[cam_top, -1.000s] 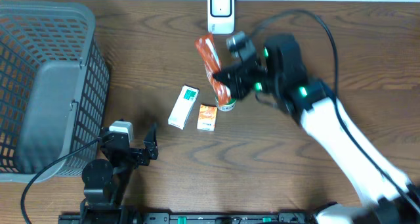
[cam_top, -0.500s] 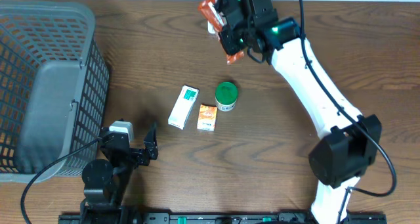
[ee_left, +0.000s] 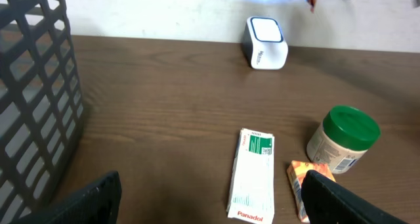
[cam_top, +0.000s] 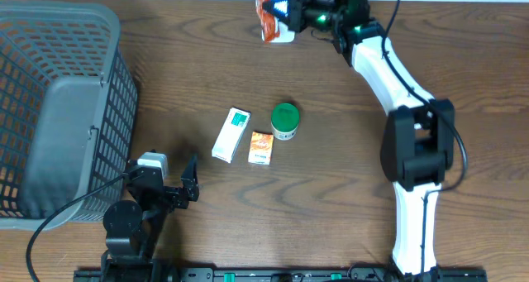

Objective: Scan the item barcode
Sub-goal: 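Carry the candy bar up to the white scanner with the right gripper, then hold the candy bar's barcode in front of the scanner window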

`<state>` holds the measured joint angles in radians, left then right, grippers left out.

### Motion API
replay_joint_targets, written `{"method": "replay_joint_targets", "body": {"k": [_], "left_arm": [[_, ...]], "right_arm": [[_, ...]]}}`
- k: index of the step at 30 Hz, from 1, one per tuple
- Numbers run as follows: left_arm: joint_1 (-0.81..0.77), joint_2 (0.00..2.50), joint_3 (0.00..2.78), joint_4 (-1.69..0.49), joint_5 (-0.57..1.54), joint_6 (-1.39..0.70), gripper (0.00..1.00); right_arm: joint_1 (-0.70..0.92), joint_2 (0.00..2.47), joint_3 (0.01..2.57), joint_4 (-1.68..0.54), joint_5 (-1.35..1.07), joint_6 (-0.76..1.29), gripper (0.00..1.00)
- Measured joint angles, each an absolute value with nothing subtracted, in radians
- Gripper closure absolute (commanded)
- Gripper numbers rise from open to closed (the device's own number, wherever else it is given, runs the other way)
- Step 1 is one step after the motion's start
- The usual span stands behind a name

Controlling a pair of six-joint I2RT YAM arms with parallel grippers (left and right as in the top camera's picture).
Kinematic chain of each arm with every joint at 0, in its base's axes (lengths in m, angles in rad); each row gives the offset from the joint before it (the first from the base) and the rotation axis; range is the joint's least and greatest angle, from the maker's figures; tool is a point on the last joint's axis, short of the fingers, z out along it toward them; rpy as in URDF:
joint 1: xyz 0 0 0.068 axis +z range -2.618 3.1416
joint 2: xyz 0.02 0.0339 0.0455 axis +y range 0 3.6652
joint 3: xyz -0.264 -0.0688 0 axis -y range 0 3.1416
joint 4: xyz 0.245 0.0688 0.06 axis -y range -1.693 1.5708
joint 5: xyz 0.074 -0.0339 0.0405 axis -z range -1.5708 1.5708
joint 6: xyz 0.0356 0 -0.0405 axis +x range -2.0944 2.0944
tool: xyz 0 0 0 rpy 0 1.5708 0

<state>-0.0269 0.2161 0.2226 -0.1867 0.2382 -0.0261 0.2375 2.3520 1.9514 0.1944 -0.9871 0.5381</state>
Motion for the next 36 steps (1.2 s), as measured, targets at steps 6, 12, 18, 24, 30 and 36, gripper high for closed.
{"method": "replay_joint_targets", "body": {"k": [6,12,18,24,30,36], "left_arm": [[-0.027,0.216,0.223,-0.186,0.238,-0.026,0.13],[-0.027,0.216,0.223,-0.187,0.238,-0.026,0.13],[-0.027,0.216,0.223,-0.187,0.238,-0.026,0.13],[-0.027,0.216,0.223,-0.187,0.238,-0.026,0.13],[-0.027,0.216,0.223,-0.187,0.238,-0.026,0.13],[-0.027,0.216,0.223,-0.187,0.238,-0.026,0.13]], "right_arm": [[0.213,2.51,1.953,0.564,-1.093,1.078,0.99],[0.213,2.592,1.951,0.683,-1.136,1.42,0.99],[0.202,2.594,1.951,0.647,-1.121,1.574,0.99],[0.173,2.595,1.951,0.649,-1.089,1.65,0.99],[0.16,2.634,1.969,0.716,-1.047,1.733,0.99],[0.188,2.705,2.008,0.726,-1.011,1.79,0.99]]}}
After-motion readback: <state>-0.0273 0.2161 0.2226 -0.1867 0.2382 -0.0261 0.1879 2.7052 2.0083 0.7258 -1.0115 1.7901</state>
